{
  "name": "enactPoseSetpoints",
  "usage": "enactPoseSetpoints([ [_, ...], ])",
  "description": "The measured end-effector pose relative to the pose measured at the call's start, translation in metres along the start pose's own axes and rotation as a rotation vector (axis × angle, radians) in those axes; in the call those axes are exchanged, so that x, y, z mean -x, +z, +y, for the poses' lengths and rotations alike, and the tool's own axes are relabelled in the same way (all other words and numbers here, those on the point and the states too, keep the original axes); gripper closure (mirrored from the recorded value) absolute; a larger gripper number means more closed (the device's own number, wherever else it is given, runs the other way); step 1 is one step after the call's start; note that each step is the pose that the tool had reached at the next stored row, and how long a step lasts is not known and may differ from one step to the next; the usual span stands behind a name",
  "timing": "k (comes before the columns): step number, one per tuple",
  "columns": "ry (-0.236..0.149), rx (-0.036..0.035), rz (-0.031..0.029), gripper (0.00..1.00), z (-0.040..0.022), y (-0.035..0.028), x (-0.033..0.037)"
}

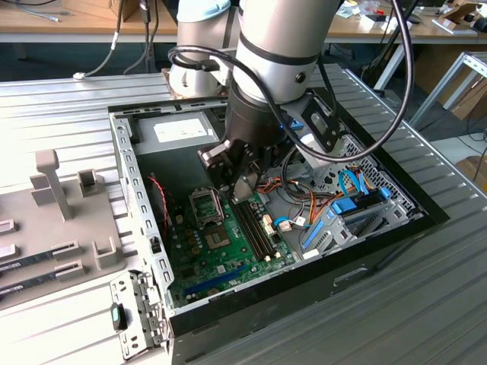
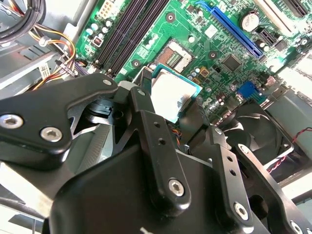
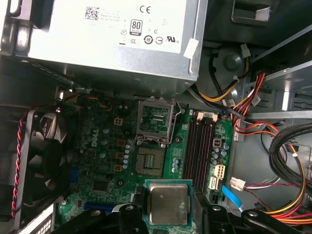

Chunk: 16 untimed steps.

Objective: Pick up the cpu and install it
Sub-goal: 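Place the cpu into insertion slot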

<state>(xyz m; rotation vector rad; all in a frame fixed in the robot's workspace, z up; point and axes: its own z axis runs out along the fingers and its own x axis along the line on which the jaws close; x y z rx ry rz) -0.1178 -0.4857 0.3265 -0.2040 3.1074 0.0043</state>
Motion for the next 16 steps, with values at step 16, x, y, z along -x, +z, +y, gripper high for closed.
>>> enactPoseSetpoints([
  [16,0.0,0.0,0.0,0.53,-0.0016,0.0006,-0.0031],
])
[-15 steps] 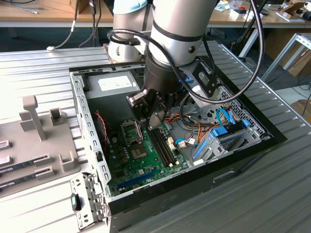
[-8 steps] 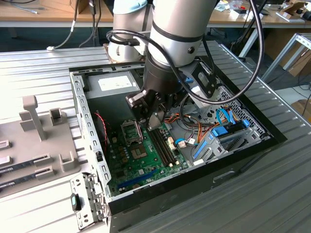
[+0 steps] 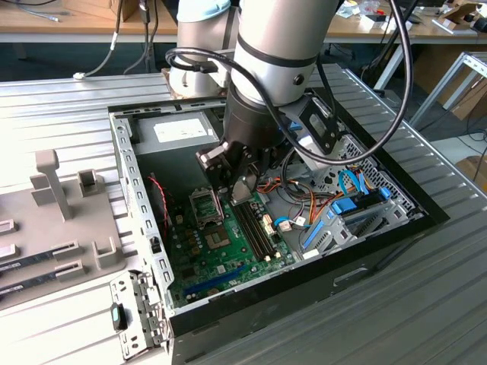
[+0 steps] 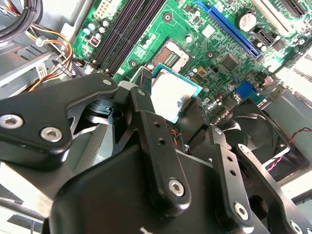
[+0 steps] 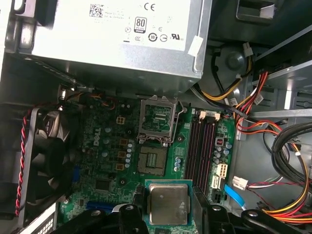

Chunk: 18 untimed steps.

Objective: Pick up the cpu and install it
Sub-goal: 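Place the cpu into insertion slot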

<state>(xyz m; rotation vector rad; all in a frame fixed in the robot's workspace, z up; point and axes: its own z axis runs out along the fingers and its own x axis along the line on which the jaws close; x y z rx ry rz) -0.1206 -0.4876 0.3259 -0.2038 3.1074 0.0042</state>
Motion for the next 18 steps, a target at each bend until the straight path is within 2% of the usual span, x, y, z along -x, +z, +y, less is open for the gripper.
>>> enactPoseSetpoints([
  [18,0.0,0.0001,0.0,0.53,-0.0024,0.001,-0.0024],
])
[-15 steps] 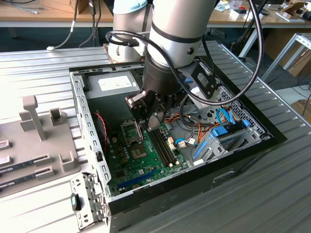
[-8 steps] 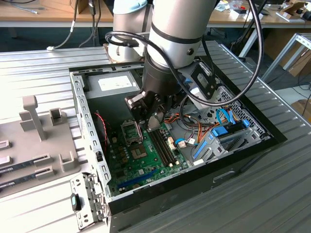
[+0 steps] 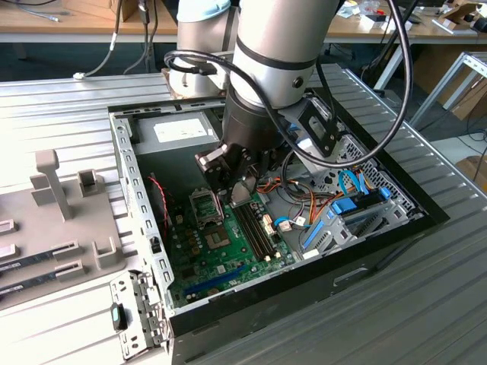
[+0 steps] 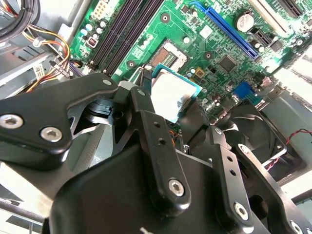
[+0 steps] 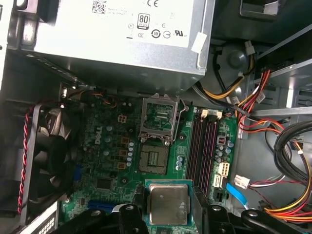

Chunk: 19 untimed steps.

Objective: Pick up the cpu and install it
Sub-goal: 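Place the cpu into insertion slot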

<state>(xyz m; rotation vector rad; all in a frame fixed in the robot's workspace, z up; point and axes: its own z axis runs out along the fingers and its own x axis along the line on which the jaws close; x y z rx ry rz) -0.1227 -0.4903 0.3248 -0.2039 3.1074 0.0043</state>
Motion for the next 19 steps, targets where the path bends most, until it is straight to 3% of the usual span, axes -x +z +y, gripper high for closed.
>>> enactPoseSetpoints([
  [7,0.0,0.0001,-0.0001,0.53,-0.001,0.0012,-0.0033],
  [19,0.0,-0.0001,0.0001,0.53,-0.0044,0.0153,-0.0042],
])
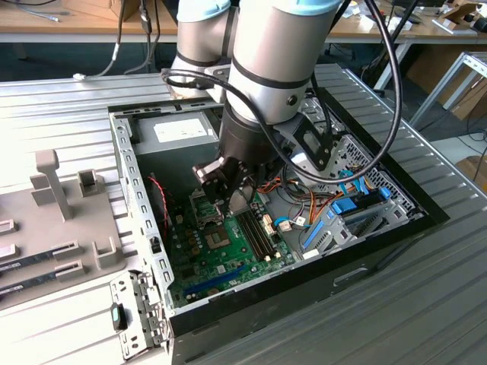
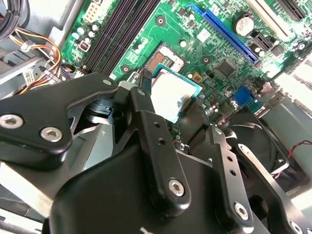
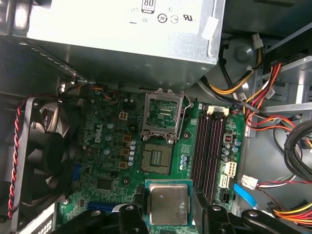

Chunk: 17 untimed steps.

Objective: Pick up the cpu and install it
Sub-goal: 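Place the cpu into insertion slot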

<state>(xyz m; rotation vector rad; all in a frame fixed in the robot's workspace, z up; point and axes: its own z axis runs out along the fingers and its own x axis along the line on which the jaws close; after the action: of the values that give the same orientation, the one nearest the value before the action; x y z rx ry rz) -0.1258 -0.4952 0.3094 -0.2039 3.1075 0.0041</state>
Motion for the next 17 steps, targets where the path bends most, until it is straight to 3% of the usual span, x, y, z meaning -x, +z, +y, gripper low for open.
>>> enactPoseSetpoints([
  [17,0.0,0.0,-0.0001,0.53,-0.0035,0.0108,-0.0007],
])
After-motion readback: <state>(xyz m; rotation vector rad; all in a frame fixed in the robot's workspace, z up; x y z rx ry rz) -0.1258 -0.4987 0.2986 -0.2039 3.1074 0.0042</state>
